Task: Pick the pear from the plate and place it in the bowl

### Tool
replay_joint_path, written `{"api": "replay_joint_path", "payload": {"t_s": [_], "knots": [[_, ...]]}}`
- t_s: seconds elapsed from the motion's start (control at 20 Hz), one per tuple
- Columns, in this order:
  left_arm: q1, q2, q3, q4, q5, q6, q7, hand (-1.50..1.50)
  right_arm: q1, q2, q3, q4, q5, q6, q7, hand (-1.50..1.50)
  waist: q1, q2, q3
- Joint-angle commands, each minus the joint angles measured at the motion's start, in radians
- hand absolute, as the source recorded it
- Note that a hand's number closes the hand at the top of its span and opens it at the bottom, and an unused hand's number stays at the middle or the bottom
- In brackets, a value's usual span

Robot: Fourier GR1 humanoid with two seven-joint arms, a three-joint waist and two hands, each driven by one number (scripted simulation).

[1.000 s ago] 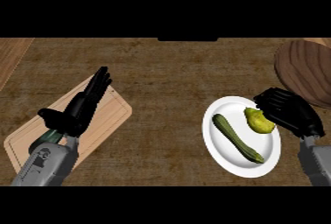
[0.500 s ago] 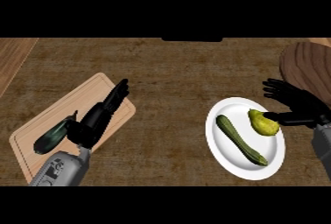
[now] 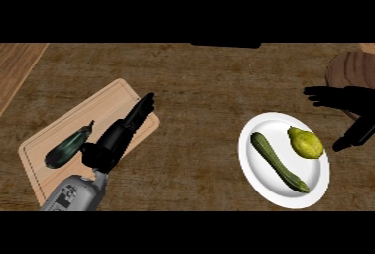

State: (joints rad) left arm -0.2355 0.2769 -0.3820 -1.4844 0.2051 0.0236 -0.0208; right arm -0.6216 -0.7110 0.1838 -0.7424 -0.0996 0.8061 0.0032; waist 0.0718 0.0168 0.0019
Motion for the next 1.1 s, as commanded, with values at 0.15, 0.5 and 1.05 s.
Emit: {"api": "replay_joint_path", "payload": {"t_s": [0.15, 0.5, 1.05], "knots": [[0.001, 0.000, -0.005, -0.014, -0.019, -0.002, 0.008, 0.00, -0.181, -0.065, 0.115, 0.129, 0.059, 0.406, 0.054, -1.50, 0.001, 0.002, 0.000], [0.043, 0.003, 0.025, -0.066, 0.003, -0.002, 0.042, 0.00, -0.278, 0.013, 0.174, 0.226, 0.111, 0.449, 0.037, -1.50, -0.021, -0.006, 0.000], [0.091, 0.051, 0.099, -0.098, 0.010, -0.070, 0.049, 0.00, -0.257, 0.074, 0.208, 0.221, 0.227, 0.332, -0.070, -1.50, -0.050, -0.011, -0.001]]}}
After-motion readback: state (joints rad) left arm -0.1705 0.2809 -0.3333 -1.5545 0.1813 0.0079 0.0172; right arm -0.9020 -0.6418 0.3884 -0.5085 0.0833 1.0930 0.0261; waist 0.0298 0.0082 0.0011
